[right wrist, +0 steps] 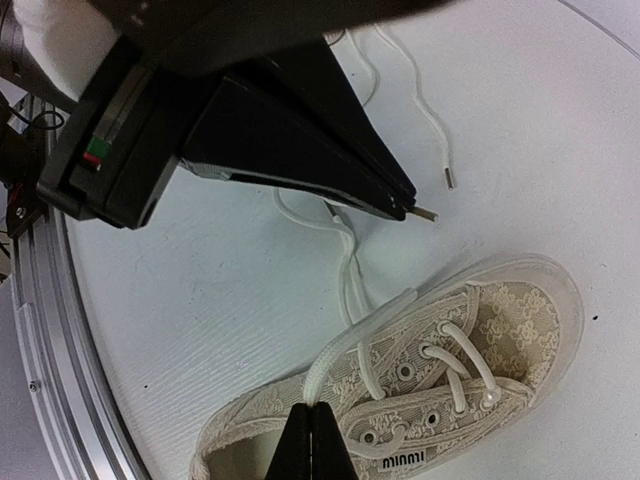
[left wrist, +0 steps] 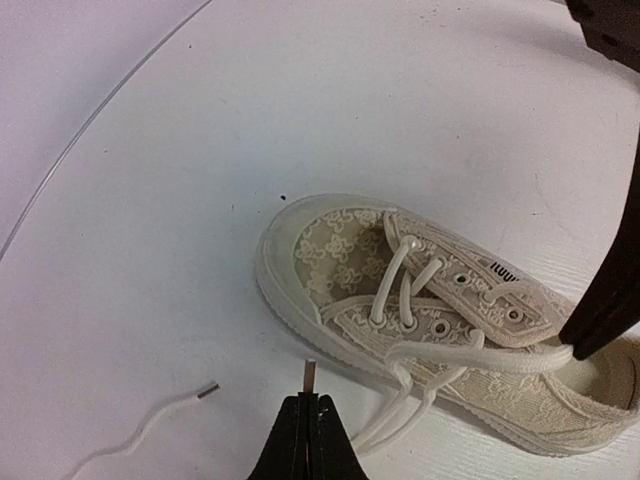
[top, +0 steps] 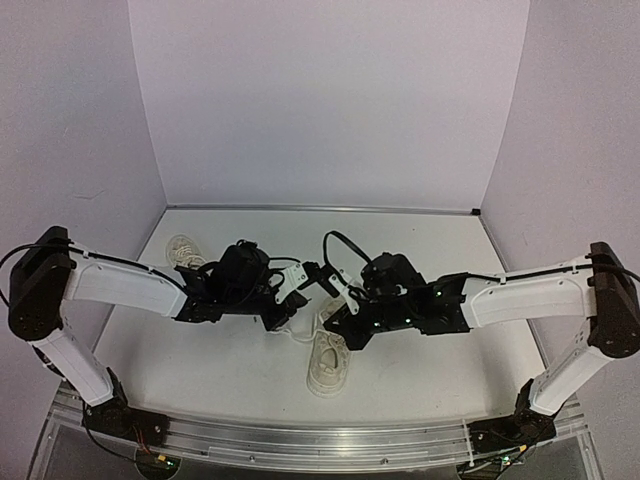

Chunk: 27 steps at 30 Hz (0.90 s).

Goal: Tie the shoes

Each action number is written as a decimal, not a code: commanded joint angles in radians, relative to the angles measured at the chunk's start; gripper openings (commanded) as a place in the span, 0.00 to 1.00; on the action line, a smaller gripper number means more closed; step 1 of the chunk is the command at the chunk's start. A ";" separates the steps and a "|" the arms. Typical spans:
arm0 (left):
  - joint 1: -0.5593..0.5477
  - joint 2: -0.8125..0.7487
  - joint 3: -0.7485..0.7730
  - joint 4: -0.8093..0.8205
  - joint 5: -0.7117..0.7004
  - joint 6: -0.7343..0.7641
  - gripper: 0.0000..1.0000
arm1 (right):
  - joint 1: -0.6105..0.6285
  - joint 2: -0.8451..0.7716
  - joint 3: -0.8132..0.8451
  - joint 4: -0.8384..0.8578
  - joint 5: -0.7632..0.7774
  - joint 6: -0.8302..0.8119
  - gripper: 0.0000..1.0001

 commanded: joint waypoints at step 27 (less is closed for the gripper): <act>-0.008 0.079 -0.159 0.479 0.328 0.279 0.00 | -0.006 -0.081 -0.066 0.045 0.030 -0.044 0.00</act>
